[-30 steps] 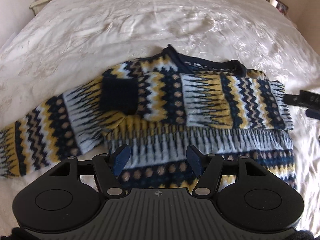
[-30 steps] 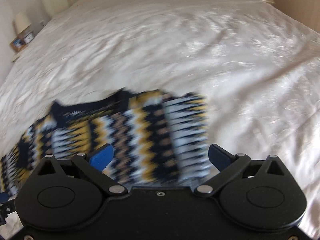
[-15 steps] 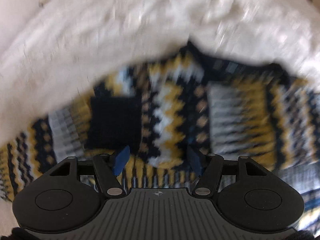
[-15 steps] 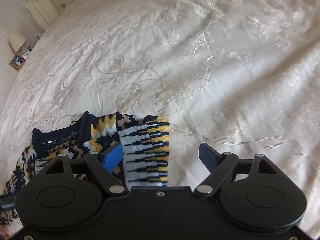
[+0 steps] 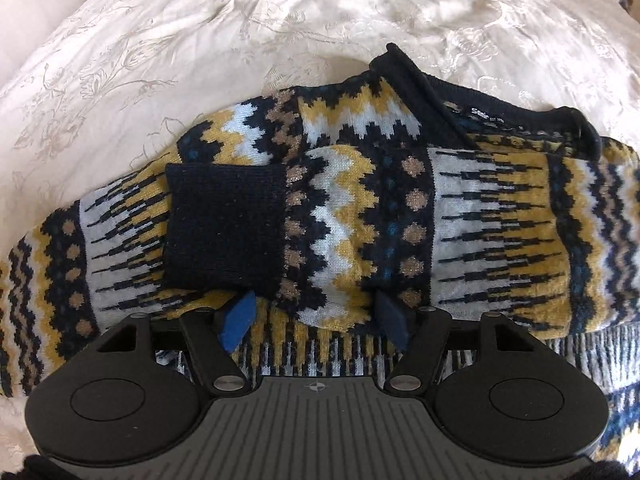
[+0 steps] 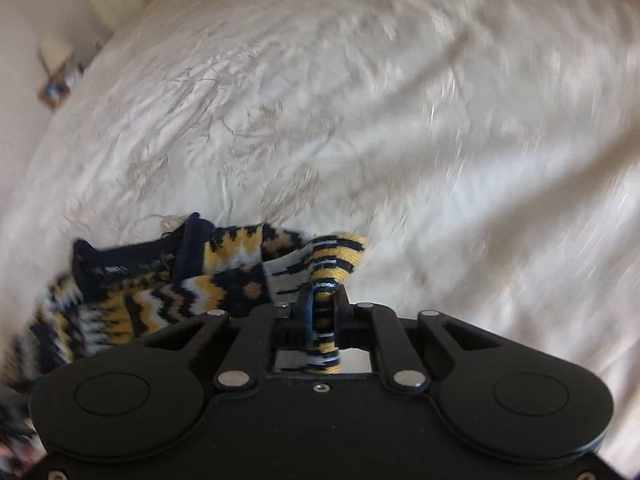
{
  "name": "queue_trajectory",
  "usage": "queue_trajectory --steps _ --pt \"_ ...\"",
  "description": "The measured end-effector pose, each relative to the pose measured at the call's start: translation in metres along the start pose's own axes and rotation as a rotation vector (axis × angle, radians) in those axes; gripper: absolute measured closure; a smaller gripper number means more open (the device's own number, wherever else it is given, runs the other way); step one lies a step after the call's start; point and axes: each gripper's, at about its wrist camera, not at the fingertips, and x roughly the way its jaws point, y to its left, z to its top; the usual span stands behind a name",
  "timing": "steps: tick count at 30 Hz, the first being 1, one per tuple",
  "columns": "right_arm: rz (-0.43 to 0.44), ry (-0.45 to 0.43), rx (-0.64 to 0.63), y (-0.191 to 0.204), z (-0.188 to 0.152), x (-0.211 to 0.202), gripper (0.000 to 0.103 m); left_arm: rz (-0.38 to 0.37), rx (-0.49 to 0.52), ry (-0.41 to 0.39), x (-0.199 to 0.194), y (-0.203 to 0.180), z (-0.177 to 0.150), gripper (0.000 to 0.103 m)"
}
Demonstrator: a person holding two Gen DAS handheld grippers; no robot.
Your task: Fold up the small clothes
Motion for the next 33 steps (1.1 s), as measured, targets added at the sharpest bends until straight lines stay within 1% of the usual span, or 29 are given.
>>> queue_trajectory --steps 2,4,5,6,7,8,10,12,13,14,15,16,18,21,23,25,27,28,29,31,32,33 --pt "-0.084 0.007 -0.065 0.004 0.001 0.005 0.088 0.007 0.000 0.001 0.002 -0.003 0.002 0.036" --pt "-0.169 0.052 -0.113 0.004 -0.001 0.025 0.088 0.010 -0.001 -0.001 0.004 -0.004 0.003 0.036" --pt "-0.186 0.068 -0.120 0.001 -0.002 0.032 0.087 0.011 0.000 -0.001 0.004 -0.004 0.003 0.036" --pt "-0.184 0.071 -0.113 -0.002 -0.002 0.034 0.087 0.010 0.001 0.000 0.004 -0.004 0.003 0.036" --pt "-0.181 0.052 -0.094 -0.005 -0.001 0.030 0.085 0.006 0.002 0.001 0.005 -0.004 0.005 0.036" --pt "-0.178 0.018 -0.076 -0.005 -0.001 0.021 0.079 0.001 0.003 0.004 0.005 -0.003 0.005 0.036" --pt "-0.171 -0.038 -0.072 -0.001 -0.001 0.000 0.078 -0.009 -0.001 0.003 0.005 -0.001 0.006 0.036" --pt "-0.134 -0.057 -0.066 0.008 -0.005 -0.018 0.077 -0.010 0.000 -0.002 0.007 -0.001 0.007 0.036" --pt "-0.103 -0.059 -0.056 0.011 -0.009 -0.025 0.075 -0.008 -0.001 -0.005 0.007 0.000 0.006 0.036" --pt "-0.074 -0.050 -0.055 0.017 -0.014 -0.028 0.062 -0.004 -0.001 -0.007 0.007 -0.001 0.006 0.035" --pt "-0.060 -0.031 -0.069 0.023 -0.020 -0.028 0.057 0.000 0.000 -0.009 0.007 -0.001 0.005 0.035" --pt "-0.066 -0.011 -0.091 0.030 -0.028 -0.026 0.054 0.003 0.001 -0.012 0.006 -0.003 0.004 0.035" --pt "-0.092 0.028 -0.124 0.038 -0.040 -0.015 0.054 0.010 0.000 -0.011 0.006 -0.004 0.004 0.035" --pt "-0.115 0.116 -0.113 0.035 -0.056 0.008 0.054 0.014 0.006 -0.004 0.006 -0.006 0.005 0.035" --pt "-0.129 0.126 -0.128 0.034 -0.064 0.018 0.054 0.013 0.014 -0.001 0.007 -0.006 0.005 0.035" --pt "-0.137 0.127 -0.143 0.035 -0.063 0.019 0.052 0.013 0.021 0.002 0.009 -0.006 0.006 0.034" --pt "-0.124 0.118 -0.137 0.036 -0.059 0.013 0.044 0.011 0.019 0.003 0.009 -0.006 0.007 0.034" --pt "-0.120 0.092 -0.131 0.037 -0.056 0.007 0.032 0.009 0.017 0.001 0.009 -0.006 0.007 0.034" --pt "-0.126 0.061 -0.128 0.041 -0.057 -0.001 0.015 0.006 0.014 0.000 0.009 -0.005 0.007 0.034" --pt "-0.148 -0.034 -0.137 0.050 -0.058 -0.021 0.000 0.001 0.016 -0.003 0.009 -0.004 0.006 0.034" --pt "-0.144 -0.074 -0.146 0.054 -0.060 -0.030 0.001 -0.003 0.016 -0.005 0.008 -0.003 0.005 0.035" --pt "-0.120 -0.110 -0.160 0.060 -0.062 -0.039 0.001 -0.006 0.014 -0.007 0.007 -0.002 0.005 0.035"
